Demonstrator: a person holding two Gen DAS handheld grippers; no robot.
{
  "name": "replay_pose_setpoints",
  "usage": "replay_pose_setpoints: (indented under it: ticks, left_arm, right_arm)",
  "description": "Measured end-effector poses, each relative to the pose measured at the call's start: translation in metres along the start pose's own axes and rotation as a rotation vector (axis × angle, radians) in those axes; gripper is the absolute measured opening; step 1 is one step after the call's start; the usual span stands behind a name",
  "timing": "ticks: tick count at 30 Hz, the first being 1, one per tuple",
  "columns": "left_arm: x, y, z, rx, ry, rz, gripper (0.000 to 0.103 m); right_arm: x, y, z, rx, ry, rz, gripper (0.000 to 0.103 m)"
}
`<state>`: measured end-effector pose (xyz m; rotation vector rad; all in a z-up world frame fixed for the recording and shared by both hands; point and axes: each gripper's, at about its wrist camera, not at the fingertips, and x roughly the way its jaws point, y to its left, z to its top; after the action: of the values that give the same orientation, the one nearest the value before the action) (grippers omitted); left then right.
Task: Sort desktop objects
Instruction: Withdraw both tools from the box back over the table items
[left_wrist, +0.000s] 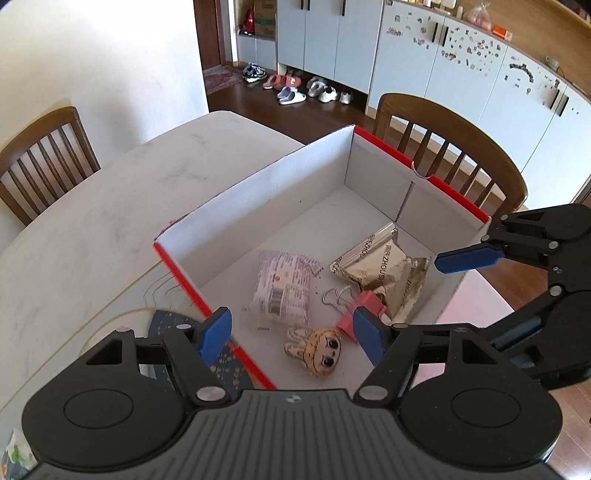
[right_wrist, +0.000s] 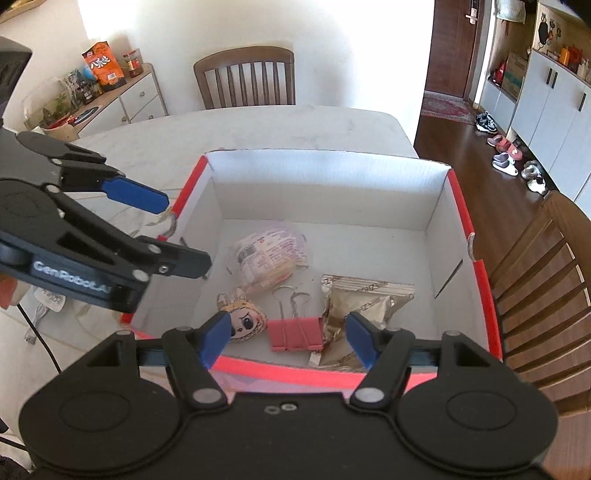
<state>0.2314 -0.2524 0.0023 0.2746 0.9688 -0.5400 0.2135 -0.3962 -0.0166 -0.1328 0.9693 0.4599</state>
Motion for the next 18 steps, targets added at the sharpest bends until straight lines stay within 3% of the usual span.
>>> replay_pose_setpoints:
  ticks: [6, 13, 18]
  left_arm:
    - [-0.022, 0.004, -0.023, -0.003, -0.021, -0.007, 0.072]
    - [-0.044, 0.016, -0.052, -0.028, -0.049, -0.016, 0.072]
    - [-0.058, 0.027, -0.072, -0.035, -0.074, -0.002, 0.083]
  right_arm:
    - [-0.009, 0.020, -0.006, -0.031, -0.029, -0.001, 0.077]
    - [-0.015, 0.036, -0.009, -0.017, -0.041, -0.004, 0.078]
    - [-0.017, 0.049, -0.011, 0.010, -0.054, -0.005, 0.081]
